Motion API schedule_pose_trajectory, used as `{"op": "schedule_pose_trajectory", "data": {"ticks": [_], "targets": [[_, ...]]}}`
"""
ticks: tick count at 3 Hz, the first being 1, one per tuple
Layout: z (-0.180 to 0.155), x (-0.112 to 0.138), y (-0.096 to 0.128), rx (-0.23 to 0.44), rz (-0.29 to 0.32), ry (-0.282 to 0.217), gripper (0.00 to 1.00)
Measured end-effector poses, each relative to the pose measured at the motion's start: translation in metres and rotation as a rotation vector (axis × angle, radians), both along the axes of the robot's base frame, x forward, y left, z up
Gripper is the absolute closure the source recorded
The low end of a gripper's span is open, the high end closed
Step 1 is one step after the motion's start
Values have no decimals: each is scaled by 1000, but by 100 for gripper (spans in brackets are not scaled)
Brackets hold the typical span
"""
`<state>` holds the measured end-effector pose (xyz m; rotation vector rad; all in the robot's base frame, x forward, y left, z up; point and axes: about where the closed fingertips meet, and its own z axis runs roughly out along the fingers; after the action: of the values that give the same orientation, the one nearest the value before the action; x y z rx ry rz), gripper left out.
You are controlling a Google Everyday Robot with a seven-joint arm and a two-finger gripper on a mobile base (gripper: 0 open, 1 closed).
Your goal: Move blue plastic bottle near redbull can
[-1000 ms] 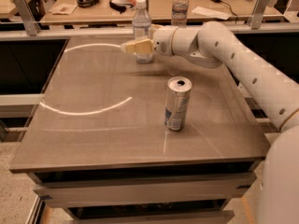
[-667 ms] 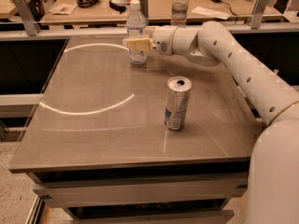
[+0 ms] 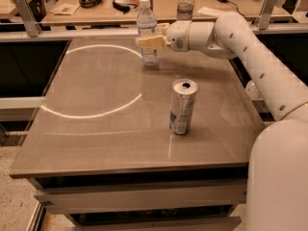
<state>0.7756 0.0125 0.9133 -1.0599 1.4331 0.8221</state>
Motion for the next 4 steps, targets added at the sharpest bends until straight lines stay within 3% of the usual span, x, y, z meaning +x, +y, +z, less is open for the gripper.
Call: {"op": "schedule_pose_trajectory", "data": {"ticks": [1,3,4], "targets": [[16,-26,-32,-36,4,28,100],[27,-105,-108,-36,-91,106,100],[16,-144,-131,-20,-132,170,100]]}}
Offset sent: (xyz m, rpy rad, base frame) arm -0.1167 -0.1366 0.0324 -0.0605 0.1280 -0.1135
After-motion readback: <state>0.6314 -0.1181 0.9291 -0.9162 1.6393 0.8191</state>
